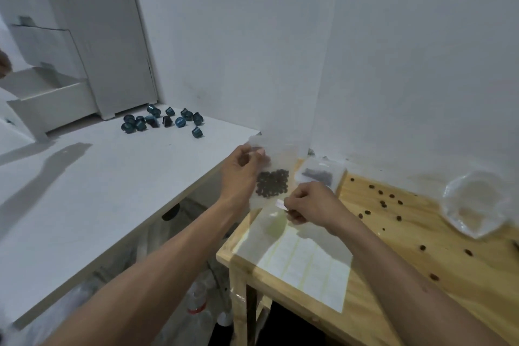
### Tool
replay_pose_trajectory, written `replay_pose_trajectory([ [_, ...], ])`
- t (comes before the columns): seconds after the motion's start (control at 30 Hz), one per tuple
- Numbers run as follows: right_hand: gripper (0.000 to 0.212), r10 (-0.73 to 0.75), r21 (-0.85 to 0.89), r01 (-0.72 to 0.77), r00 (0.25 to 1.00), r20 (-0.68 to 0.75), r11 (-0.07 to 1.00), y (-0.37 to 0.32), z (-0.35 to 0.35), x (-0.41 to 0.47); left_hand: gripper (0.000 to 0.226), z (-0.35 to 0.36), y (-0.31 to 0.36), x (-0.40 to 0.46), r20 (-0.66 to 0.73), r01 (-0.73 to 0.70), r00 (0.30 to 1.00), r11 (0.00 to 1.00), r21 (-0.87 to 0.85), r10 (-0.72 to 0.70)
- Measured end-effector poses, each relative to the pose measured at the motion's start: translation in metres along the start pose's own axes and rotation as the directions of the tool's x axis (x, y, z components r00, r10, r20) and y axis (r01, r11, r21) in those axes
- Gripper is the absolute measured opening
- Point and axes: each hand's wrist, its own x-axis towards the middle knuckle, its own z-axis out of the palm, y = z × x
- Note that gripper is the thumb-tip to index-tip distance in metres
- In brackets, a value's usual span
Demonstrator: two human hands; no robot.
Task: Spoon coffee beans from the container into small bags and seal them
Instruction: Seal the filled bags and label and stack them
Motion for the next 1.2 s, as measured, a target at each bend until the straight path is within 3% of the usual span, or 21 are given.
replay_pose_trajectory([
  [0.17, 0.002, -0.088, 0.136, 0.119, 0.972, -0.218, 0.983, -0.001, -0.047, -0.004, 0.009, 0.037, 0.006, -0.01, 0.099, 0.037, 0.995, 0.997, -0.069, -0.03],
  [0.43, 0.008, -0.209, 0.067, 0.262, 0.878, -0.431, 0.963, 0.014, -0.101, -0.016, 0.013, 0.101, 0.011, -0.026, 0.195, 0.085, 0.978, 0.995, -0.061, -0.072],
  [0.63, 0.009, -0.206, 0.077, 0.307, 0.785, -0.584, 0.949, 0.03, -0.128, -0.027, 0.02, 0.142, 0.012, -0.037, 0.301, 0.121, 0.95, 0.985, -0.121, -0.079],
  [0.97, 0.004, -0.127, 0.127, 0.281, 0.731, -0.671, 0.951, 0.039, -0.151, -0.03, 0.026, 0.173, 0.029, -0.049, 0.404, 0.127, 0.911, 0.988, -0.09, -0.08],
  [1.2, 0.006, -0.151, 0.111, 0.294, 0.735, -0.661, 0.949, 0.043, -0.151, -0.029, 0.018, 0.174, 0.035, -0.047, 0.388, 0.104, 0.917, 0.994, -0.02, -0.088],
])
